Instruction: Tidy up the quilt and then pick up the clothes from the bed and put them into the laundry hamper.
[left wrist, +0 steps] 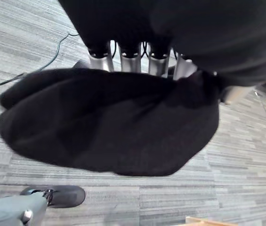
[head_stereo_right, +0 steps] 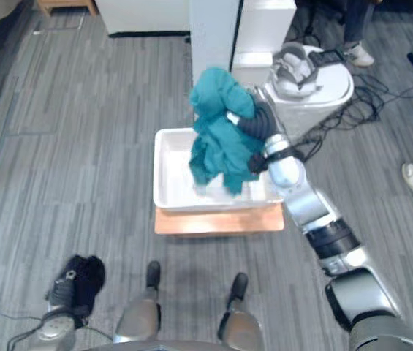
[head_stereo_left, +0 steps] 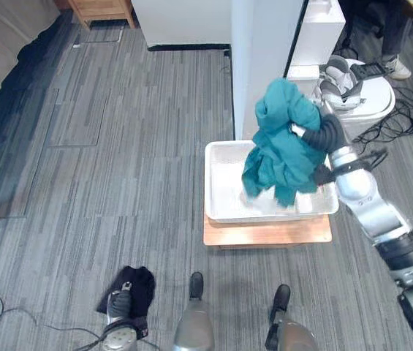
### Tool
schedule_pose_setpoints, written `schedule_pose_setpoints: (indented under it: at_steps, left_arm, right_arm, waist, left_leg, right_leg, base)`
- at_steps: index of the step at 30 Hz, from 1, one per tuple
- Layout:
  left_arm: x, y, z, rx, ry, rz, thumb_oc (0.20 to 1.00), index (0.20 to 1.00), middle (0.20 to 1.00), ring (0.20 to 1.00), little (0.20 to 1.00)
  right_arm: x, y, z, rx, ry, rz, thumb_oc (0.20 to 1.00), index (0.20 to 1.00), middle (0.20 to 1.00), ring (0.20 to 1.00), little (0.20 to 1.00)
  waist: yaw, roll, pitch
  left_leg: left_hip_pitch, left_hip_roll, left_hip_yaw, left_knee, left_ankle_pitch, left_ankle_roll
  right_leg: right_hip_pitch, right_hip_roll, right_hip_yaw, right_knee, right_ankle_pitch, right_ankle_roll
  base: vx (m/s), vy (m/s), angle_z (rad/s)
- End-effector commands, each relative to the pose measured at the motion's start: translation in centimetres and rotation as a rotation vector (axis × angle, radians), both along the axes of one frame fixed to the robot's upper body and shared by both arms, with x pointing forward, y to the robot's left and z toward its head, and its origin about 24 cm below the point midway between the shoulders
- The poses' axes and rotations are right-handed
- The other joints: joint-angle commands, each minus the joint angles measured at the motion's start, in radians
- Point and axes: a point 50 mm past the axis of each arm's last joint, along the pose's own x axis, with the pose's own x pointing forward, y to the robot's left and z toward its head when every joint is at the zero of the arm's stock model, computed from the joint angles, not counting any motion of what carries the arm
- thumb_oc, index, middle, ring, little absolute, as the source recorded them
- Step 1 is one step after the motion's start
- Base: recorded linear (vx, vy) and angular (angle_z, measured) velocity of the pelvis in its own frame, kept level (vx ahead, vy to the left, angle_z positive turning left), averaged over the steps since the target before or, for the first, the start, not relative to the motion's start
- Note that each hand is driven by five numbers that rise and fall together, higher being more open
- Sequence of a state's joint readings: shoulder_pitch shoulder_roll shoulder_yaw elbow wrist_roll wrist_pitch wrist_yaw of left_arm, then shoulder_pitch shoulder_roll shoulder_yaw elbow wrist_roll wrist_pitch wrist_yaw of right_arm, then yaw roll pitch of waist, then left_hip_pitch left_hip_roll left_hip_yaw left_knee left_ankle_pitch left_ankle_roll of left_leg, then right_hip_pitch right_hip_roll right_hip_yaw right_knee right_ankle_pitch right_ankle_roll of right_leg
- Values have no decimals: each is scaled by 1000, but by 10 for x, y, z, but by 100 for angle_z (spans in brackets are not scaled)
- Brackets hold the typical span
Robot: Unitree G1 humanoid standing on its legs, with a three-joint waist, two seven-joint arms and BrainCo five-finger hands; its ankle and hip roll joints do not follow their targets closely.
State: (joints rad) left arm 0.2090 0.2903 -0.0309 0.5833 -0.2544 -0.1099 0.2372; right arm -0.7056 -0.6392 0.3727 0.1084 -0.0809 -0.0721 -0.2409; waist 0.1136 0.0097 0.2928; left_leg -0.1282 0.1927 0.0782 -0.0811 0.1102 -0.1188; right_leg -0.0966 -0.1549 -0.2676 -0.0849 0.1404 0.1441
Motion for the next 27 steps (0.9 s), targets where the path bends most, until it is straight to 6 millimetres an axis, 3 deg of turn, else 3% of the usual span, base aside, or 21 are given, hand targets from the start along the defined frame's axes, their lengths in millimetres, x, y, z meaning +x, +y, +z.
schedule_pose_setpoints:
  at_steps: [1, 4, 6, 7, 9, 12, 15, 16, 17, 18, 20, 21, 22, 23, 27]
  left_arm:
    - [34, 20, 35, 113, -176, -69, 200, 200, 200, 200, 200]
    - [44, 14, 50, 114, -263, -121, 200, 200, 200, 200, 200]
    - [61, 8, 77, 122, -402, -184, 200, 200, 200, 200, 200]
    - [70, 6, 94, 124, -490, -203, 200, 200, 200, 200, 200]
    - [84, 9, 130, 172, -643, -240, 200, 200, 200, 200, 200]
    - [104, 14, 191, 301, -888, -245, 200, 200, 200, 200, 200]
    - [115, 6, 234, 378, -1066, -270, 200, 200, 200, 200, 200]
    - [115, 6, 235, 378, -1067, -272, 200, 200, 200, 200, 200]
    - [116, 3, 244, 388, -1104, -280, 200, 200, 200, 200, 200]
    - [123, -2, 259, 428, -1148, -296, 200, 200, 200, 200, 200]
    - [125, -4, 264, 449, -1157, -303, 200, 200, 200, 200, 200]
    - [132, -9, 269, 471, -1166, -300, 200, 200, 200, 200, 200]
    - [132, -9, 270, 471, -1166, -303, 200, 200, 200, 200, 200]
    - [142, -13, 270, 494, -1147, -303, 200, 200, 200, 200, 200]
    - [172, -17, 278, 635, -1069, -303, 200, 200, 200, 200, 200]
  right_arm:
    - [0, 15, 41, -24, -157, 64, 200, 200, 200, 200, 200]
    - [12, 11, 44, -65, -137, 22, 200, 200, 200, 200, 200]
    - [28, -10, 39, -114, -62, -74, 200, 200, 200, 200, 200]
    - [37, -25, 32, -135, -10, -151, 1000, 1000, 1000, 1000, 1000]
    - [43, -46, 36, -243, -7, -275, 1000, 1000, 1000, 1000, 1000]
    - [33, -50, 44, -422, -137, -366, 1000, 1000, 1000, 1000, 1000]
    - [21, -51, 40, -486, -237, -401, 1000, 1000, 1000, 1000, 1000]
    - [20, -52, 40, -485, -237, -404, 1000, 1000, 1000, 1000, 1000]
    - [17, -56, 30, -487, -226, -416, 1000, 1000, 1000, 1000, 1000]
    - [7, -69, 4, -456, -172, -449, 1000, 1000, 1000, 1000, 1000]
    - [1, -79, -9, -431, -139, -480, 1000, 1000, 1000, 1000, 1000]
    - [-12, -96, -37, -384, -54, -529, 1000, 1000, 1000, 1000, 1000]
    - [-13, -97, -37, -383, -52, -532, 1000, 1000, 1000, 1000, 1000]
    - [-24, -111, -64, -366, 45, -566, 1000, 1000, 1000, 1000, 1000]
    - [-43, -135, -108, -301, 224, -628, 1000, 1000, 1000, 1000, 1000]
  waist:
    - [36, -24, -6]
    - [51, -4, 13]
    - [63, 13, 25]
    - [69, 17, 30]
    - [75, 26, 28]
    - [66, 40, 27]
    - [39, 46, 17]
    - [41, 45, 16]
    - [23, 43, 12]
    - [-15, 36, 1]
    - [-34, 27, -6]
    - [-84, 14, -18]
    - [-81, 13, -19]
    - [-129, 2, -25]
    - [-216, -13, -21]
  left_leg:
    - [37, -19, 13, -6, -95, -35]
    - [-16, -14, 4, -6, -73, -50]
    - [-56, -10, 5, -6, -58, -70]
    - [-65, -9, 3, -6, -53, -77]
    - [-79, -8, 2, -6, -43, -85]
    - [-65, -4, 0, -6, -43, -89]
    - [-37, 0, 1, -6, -52, -86]
    - [-40, -1, 0, -6, -48, -85]
    - [-23, 2, 6, -6, -56, -83]
    - [2, 6, 16, -6, -67, -78]
    - [14, 7, 24, -6, -70, -74]
    - [44, 15, 45, -6, -90, -70]
    - [41, 14, 45, -6, -86, -69]
    - [64, 21, 71, -6, -101, -65]
    - [63, 31, 125, -6, -105, -63]
  right_leg:
    - [38, -94, -39, -2, -89, 66]
    - [1, -88, -52, -2, -93, 62]
    - [-21, -87, -70, -2, -101, 61]
    - [-24, -85, -75, -2, -103, 60]
    - [-30, -82, -81, -2, -107, 60]
    - [-11, -71, -79, -2, -123, 56]
    - [19, -65, -69, -2, -138, 51]
    - [17, -66, -70, -2, -134, 50]
    - [30, -64, -63, -2, -141, 50]
    - [46, -60, -47, -2, -146, 49]
    - [49, -58, -37, -2, -144, 49]
    - [58, -54, -17, -2, -148, 51]
    - [55, -54, -16, -2, -144, 50]
    - [54, -49, 8, -2, -144, 54]
    - [-3, -39, 61, -2, -118, 63]
  base:
    - [26, -53, 5]
    - [29, -47, 14]
    - [25, -67, 18]
    - [2, -66, 28]
    - [20, -70, 26]
    - [32, -68, 15]
    - [25, -25, 2]
    - [39, -9, -2]
    - [72, -4, 3]
    - [72, -4, 4]
    - [84, -7, 1]
    - [98, -12, -19]
    - [118, -16, -26]
    - [29, -8, -50]
    - [7, 4, -66]
